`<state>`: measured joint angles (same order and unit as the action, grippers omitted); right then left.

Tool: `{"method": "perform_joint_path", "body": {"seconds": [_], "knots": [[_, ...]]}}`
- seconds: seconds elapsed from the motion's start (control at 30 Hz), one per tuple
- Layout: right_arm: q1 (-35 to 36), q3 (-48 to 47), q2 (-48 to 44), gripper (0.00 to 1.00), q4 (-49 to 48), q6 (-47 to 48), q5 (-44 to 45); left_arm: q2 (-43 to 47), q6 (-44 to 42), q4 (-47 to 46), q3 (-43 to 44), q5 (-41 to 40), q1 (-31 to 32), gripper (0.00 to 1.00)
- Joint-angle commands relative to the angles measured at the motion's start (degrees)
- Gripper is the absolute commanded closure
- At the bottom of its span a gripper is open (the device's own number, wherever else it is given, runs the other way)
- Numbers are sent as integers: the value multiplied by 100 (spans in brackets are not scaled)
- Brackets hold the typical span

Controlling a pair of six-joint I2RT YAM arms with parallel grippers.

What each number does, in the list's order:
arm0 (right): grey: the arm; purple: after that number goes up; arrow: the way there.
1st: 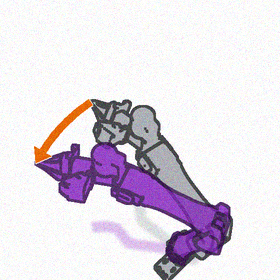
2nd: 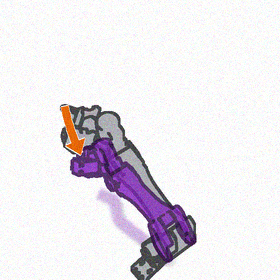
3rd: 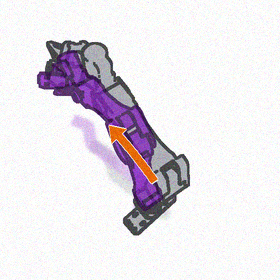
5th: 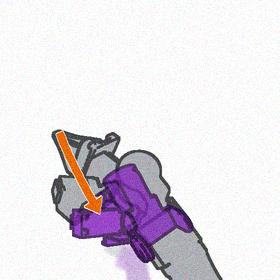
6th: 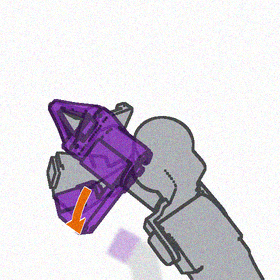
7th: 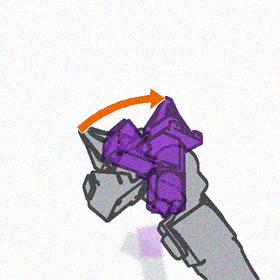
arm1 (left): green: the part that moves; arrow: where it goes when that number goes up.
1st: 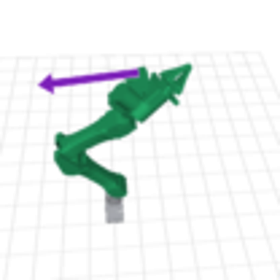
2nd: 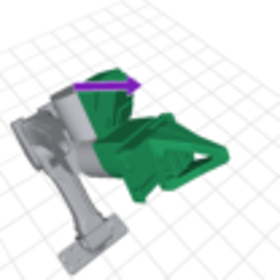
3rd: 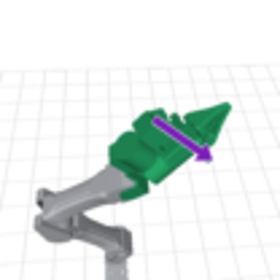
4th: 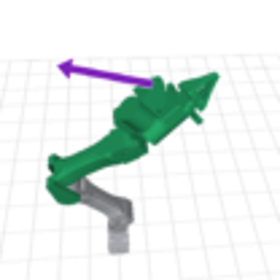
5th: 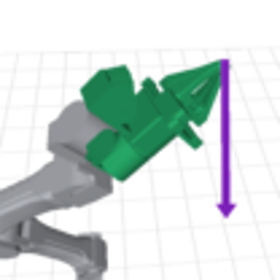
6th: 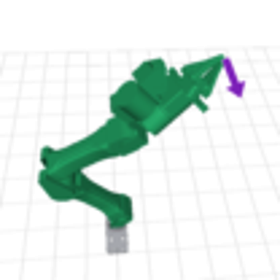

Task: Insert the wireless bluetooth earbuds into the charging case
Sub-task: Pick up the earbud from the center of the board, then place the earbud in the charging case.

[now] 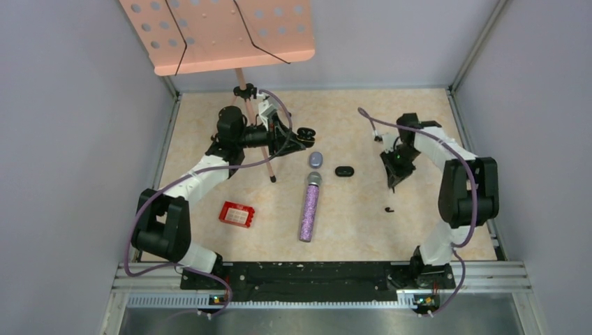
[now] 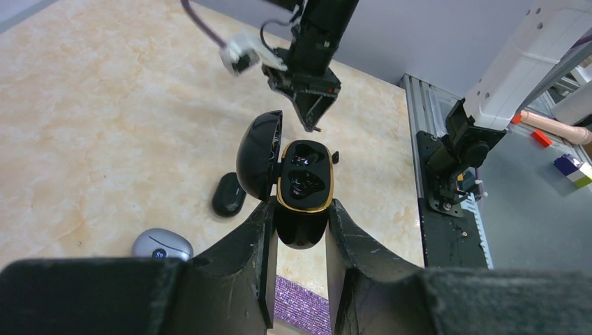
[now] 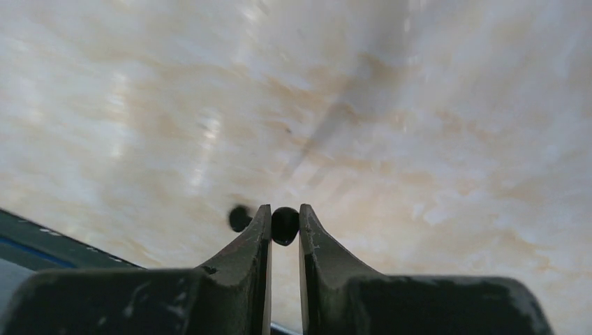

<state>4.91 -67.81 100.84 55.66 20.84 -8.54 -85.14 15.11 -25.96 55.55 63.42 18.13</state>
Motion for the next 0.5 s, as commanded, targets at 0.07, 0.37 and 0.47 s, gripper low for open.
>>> {"method": "perform_joint_path", "body": {"seconds": [0.07, 0.37, 0.47], "knots": [[-44, -1375, -1754, 100, -677, 239, -3669, -277, 679, -1146, 486, 415, -14, 100], [1150, -349, -3346, 100, -6118, -1716, -4183, -362, 1229, -1521, 1060, 550, 125, 100], [1610, -583, -3181, 100, -6496, -1727, -4118, -239, 1209, -1512, 1056, 604, 190, 100]]}}
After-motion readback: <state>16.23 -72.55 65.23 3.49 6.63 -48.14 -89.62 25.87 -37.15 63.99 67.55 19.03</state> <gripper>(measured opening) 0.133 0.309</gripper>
